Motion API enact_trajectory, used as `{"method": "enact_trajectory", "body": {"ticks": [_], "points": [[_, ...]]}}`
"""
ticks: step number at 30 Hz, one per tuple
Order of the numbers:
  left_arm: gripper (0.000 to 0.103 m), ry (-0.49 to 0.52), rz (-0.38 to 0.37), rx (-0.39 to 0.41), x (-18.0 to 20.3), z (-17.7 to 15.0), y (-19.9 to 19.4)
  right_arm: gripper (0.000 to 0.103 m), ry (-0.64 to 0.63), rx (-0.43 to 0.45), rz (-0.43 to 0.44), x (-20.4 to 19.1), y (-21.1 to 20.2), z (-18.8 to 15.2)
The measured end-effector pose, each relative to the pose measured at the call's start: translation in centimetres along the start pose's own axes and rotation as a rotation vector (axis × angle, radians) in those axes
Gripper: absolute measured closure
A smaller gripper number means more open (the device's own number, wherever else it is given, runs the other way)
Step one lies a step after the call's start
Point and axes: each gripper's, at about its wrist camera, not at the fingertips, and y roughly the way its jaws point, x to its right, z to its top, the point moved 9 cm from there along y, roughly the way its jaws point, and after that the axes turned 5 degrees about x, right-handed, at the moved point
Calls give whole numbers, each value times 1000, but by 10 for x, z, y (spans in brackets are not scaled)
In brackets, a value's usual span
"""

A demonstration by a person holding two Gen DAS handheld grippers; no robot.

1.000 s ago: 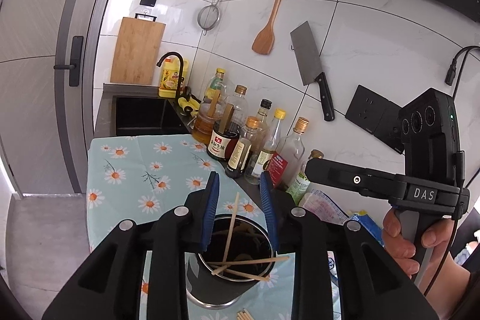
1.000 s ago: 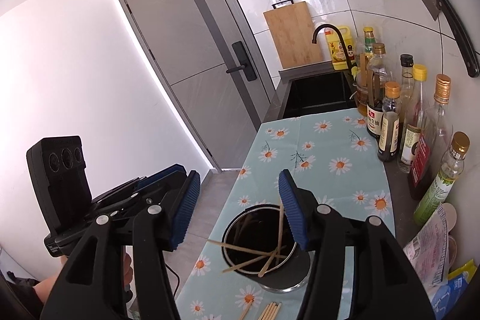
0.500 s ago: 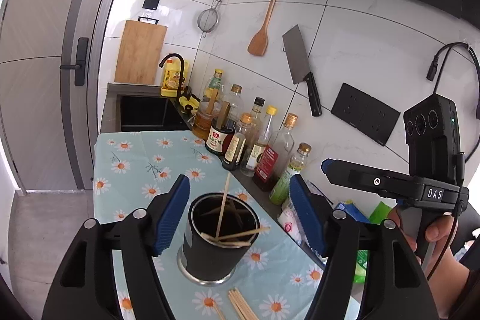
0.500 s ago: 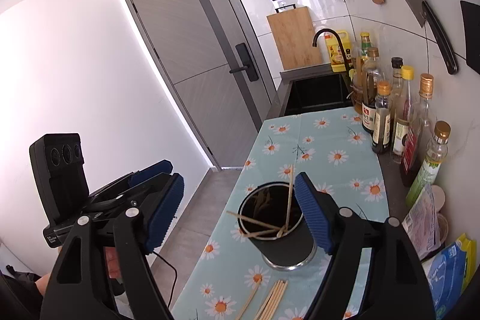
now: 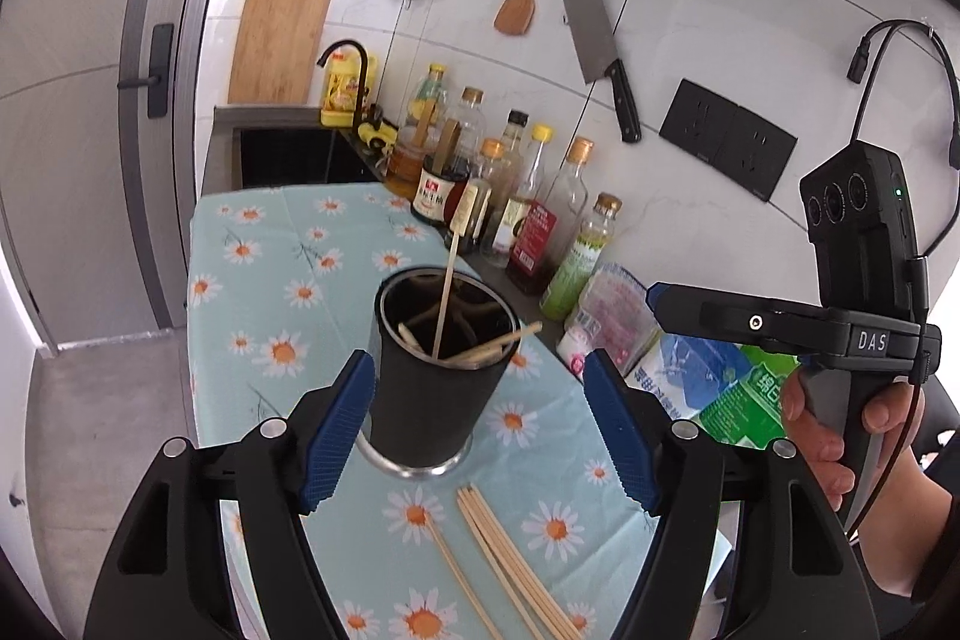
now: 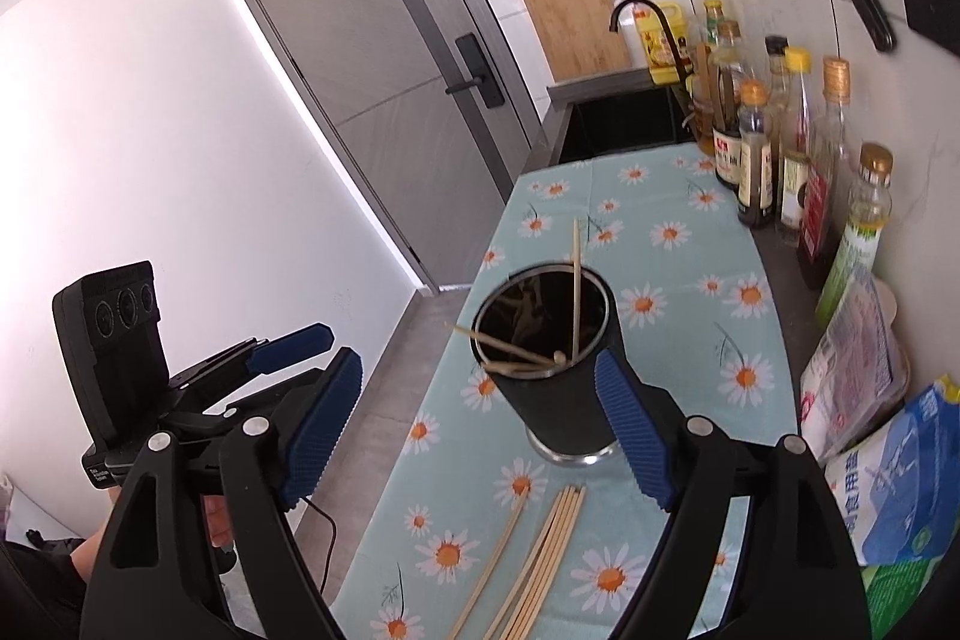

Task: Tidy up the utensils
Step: 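Lower both open tools toward the chopstick pile beside the cup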

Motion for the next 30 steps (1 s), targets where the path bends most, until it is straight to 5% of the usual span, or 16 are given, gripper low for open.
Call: {"method": "enact_trajectory", "body": {"ticks": [16, 30], "points": [[33, -113, -8, -150, -14, -67, 12, 24, 99, -243, -48, 30, 46, -85], [33, -168, 37, -308, -29, -118, 29, 63, 260, -588, -141, 61, 98, -157]]}}
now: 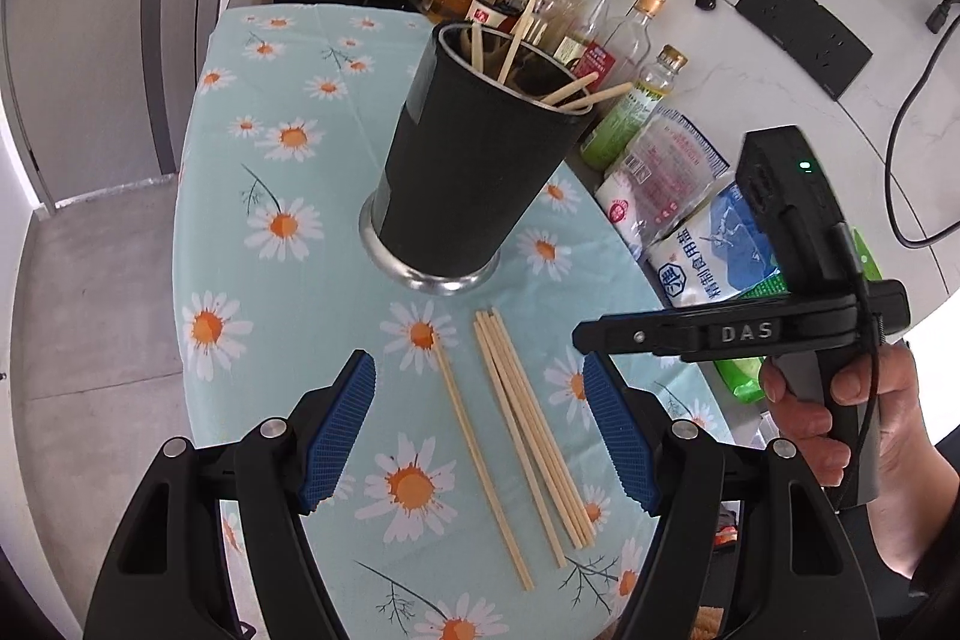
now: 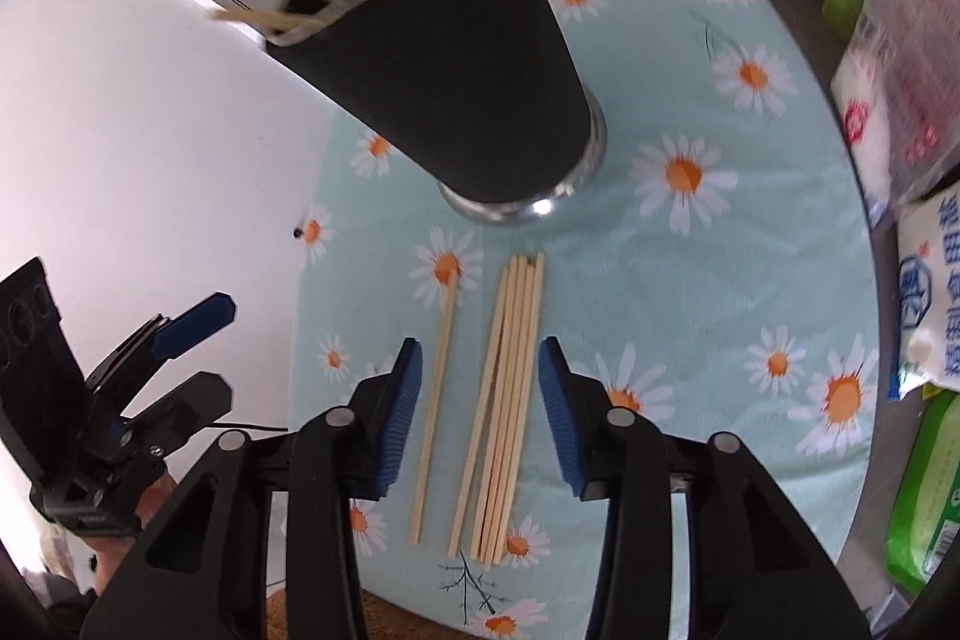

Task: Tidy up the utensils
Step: 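Lower both open tools toward the chopstick pile beside the cup, then close the right tool on one wooden chopstick from the pile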

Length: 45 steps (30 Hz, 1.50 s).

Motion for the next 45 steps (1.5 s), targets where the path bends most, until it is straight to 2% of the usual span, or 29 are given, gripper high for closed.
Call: {"method": "enact_trajectory", "body": {"ticks": [3, 11, 17, 26, 31, 41, 45], "points": [[33, -18, 3, -25, -4, -5, 6, 73, 26, -65, 0, 3, 16, -5], [33, -38, -15, -65, -9, -14, 12, 87, 43, -153, -72, 9, 50, -12], [33, -47, -7, -89, -16, -21, 16, 89, 8, -159, -147, 11, 60, -12], [33, -58, -11, -107, -23, -25, 18, 96, 5, -182, -195, 13, 72, -12], [33, -58, -15, -118, -24, -27, 21, 97, -11, -185, -205, 4, 87, -10], [33, -54, -27, -134, -21, -28, 26, 99, -34, -190, -347, -9, 99, -11], [33, -49, -31, -141, -18, -28, 29, 99, -50, -190, -367, -17, 104, -11]]}}
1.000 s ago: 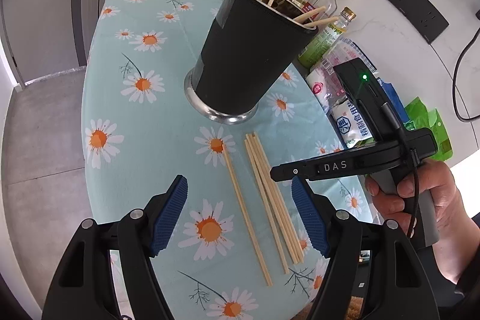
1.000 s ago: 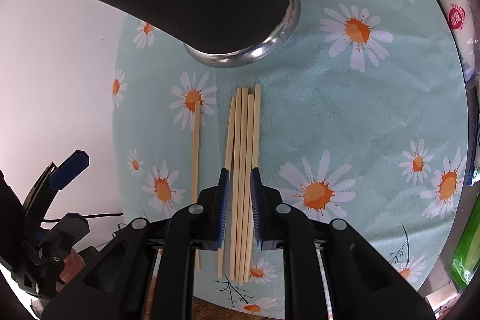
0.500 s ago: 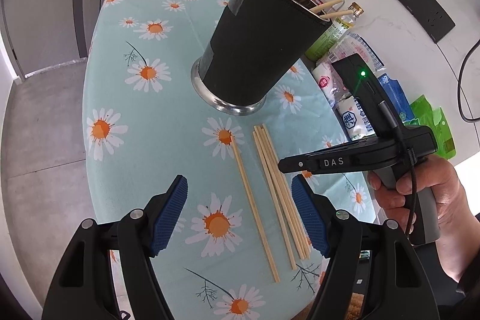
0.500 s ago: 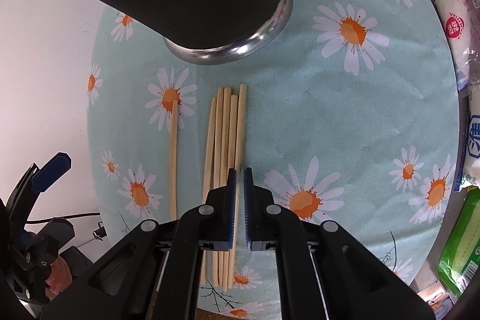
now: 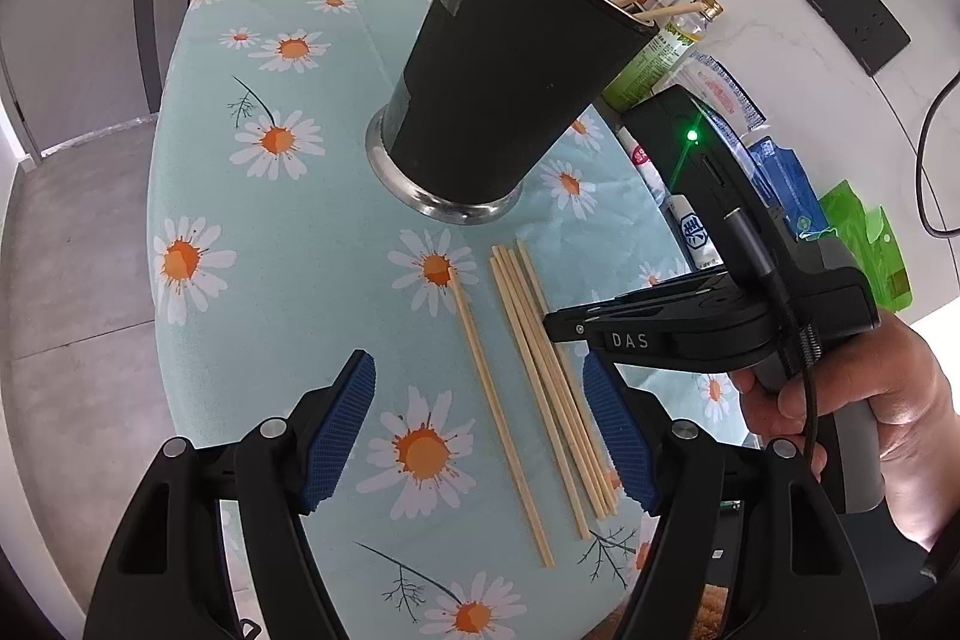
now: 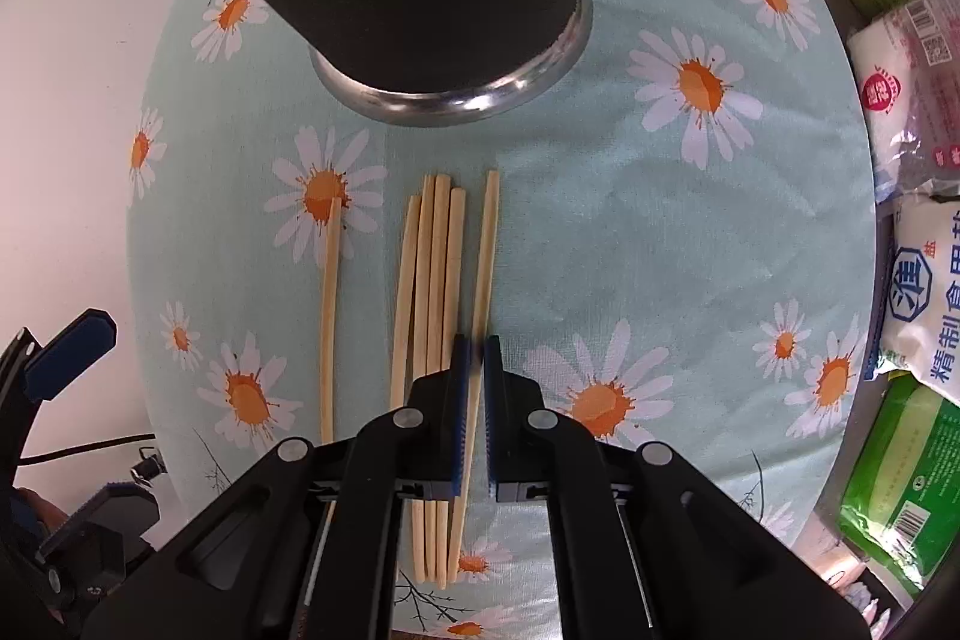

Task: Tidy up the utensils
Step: 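Close the right tool on one wooden chopstick from the pile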

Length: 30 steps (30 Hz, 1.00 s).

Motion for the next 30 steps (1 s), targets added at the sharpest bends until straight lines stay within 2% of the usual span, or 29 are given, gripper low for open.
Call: {"method": "enact_trajectory", "body": {"ticks": [7, 14, 19, 21, 25, 30], "points": [[33, -8, 16, -58, 1, -2, 5, 98, 69, -34, 133, 12, 5, 0], [33, -16, 62, -105, -1, -5, 14, 98, 61, -23, 168, 23, 2, -6], [33, -41, 70, -153, 2, -10, 25, 98, 15, 14, 195, 23, -16, -9], [34, -50, 84, -173, 1, -12, 30, 98, 7, 30, 214, 34, -27, -6], [39, -60, 110, -234, 3, -18, 44, 98, -11, 81, 247, 35, -44, -4], [57, -66, 180, -281, 4, -21, 55, 98, -20, 96, 288, 40, -58, -6]]}}
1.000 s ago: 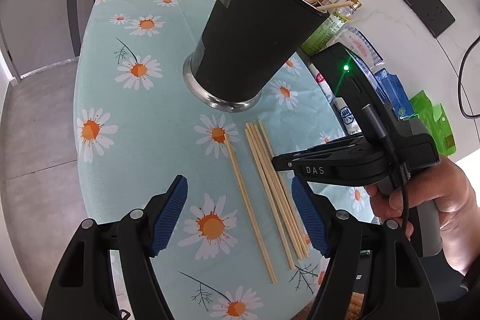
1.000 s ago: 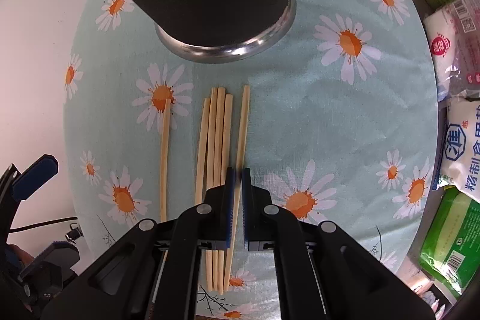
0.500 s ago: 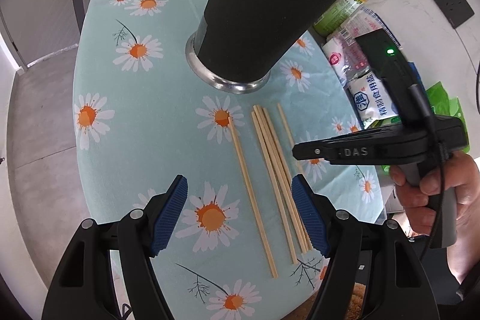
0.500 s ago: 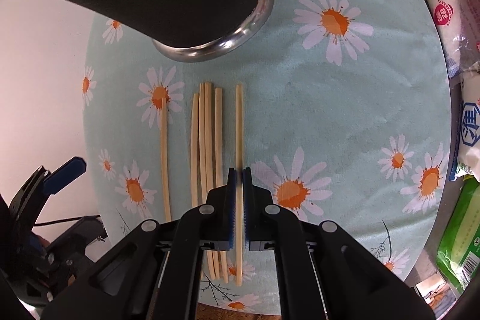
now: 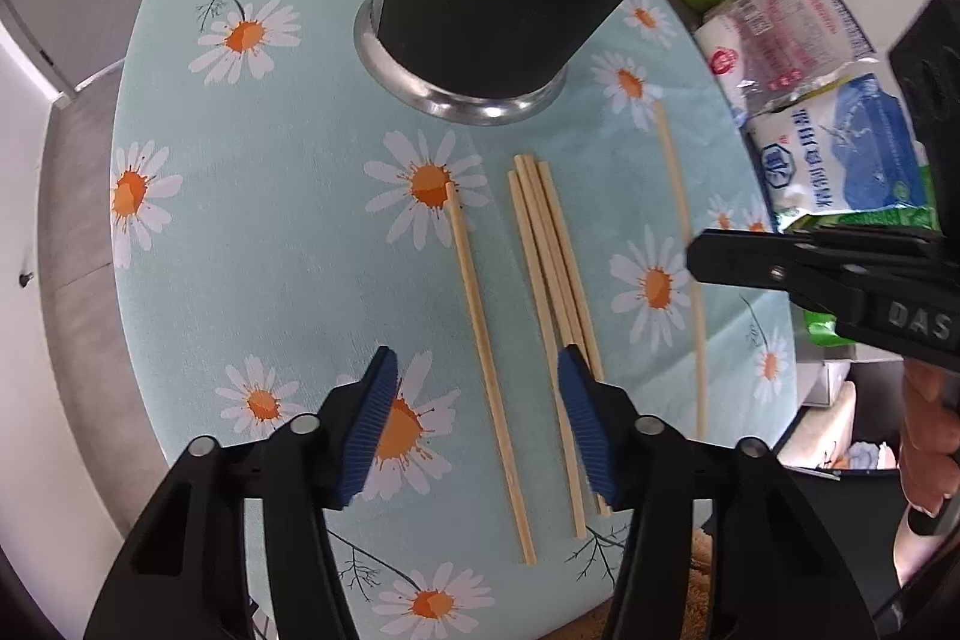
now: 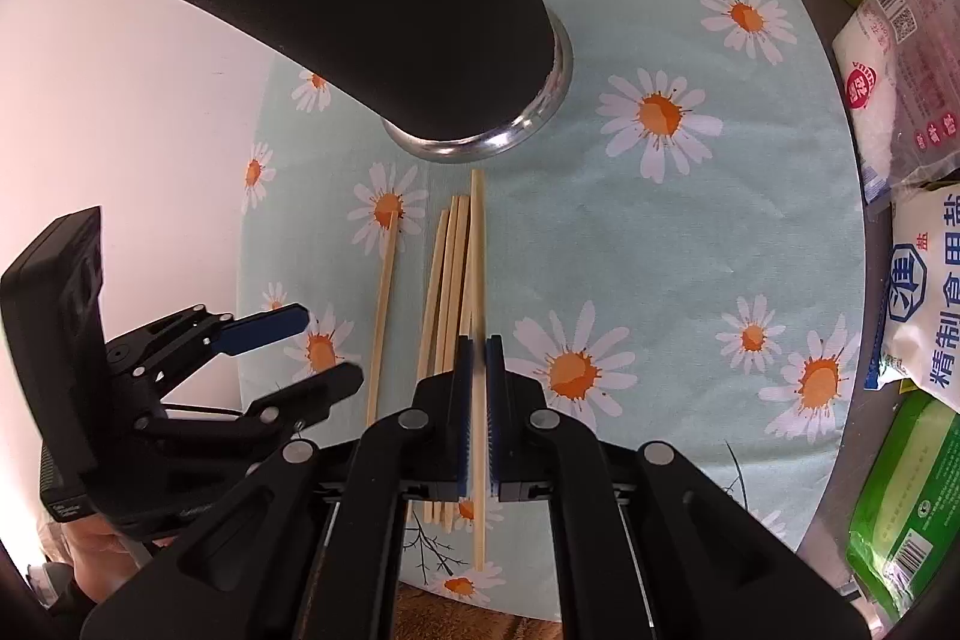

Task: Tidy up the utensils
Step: 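Close the right tool on one wooden chopstick from the pile, then grasp a chopstick with the left tool while the right tool holds its chopstick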

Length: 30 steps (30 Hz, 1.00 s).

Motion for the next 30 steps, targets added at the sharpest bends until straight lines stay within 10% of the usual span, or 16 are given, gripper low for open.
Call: {"method": "enact_trajectory", "body": {"ticks": [12, 30], "points": [[84, -65, 97, -69, 8, 1, 18, 98, -45, 6, 124, 10, -31, -13], [99, -57, 245, -65, 25, -1, 38, 98, -81, -19, 187, 30, -41, -25]]}}
